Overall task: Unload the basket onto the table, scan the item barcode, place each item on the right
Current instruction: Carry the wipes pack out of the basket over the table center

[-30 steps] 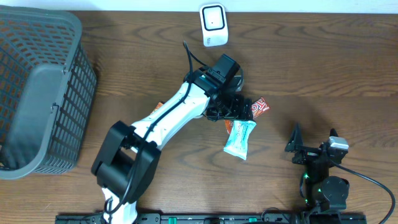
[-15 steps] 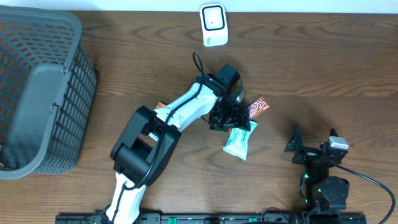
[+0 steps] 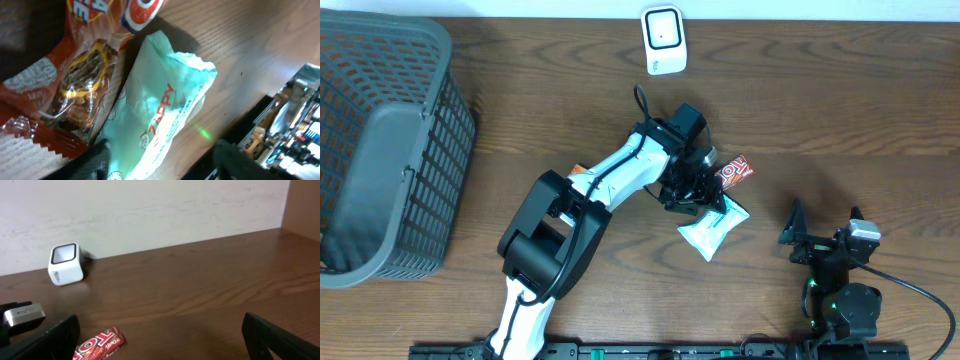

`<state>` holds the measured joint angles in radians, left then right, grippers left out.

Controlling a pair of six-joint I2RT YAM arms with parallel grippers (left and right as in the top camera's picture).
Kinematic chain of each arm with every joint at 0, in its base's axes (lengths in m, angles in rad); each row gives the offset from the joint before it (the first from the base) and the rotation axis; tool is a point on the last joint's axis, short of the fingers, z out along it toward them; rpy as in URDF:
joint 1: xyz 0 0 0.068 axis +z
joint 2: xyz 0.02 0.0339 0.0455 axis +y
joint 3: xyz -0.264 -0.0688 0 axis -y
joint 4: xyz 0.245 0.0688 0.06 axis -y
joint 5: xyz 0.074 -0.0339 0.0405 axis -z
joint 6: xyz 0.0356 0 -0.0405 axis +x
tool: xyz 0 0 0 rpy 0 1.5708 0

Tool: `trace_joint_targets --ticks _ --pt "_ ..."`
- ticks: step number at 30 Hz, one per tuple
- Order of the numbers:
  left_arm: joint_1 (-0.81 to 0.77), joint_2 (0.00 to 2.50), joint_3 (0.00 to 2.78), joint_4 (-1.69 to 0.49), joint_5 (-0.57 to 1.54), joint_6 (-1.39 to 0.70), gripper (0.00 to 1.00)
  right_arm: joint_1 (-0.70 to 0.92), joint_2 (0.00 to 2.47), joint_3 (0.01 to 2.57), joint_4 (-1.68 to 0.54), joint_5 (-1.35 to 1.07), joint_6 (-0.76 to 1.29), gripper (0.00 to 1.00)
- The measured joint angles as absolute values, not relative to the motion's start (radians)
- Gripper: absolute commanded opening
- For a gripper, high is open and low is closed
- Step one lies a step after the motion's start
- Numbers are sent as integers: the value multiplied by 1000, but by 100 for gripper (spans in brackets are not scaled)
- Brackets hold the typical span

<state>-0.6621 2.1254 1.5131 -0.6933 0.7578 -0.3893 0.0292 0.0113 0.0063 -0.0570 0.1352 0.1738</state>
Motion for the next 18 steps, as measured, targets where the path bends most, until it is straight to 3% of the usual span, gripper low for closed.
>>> trace_joint_targets --ticks 12,18 --pt "-673 2125 1513 -693 717 -358 78 29 11 7 -57 136 174 99" --pt "-711 2141 1513 -668 670 -357 74 29 11 6 -57 136 174 99"
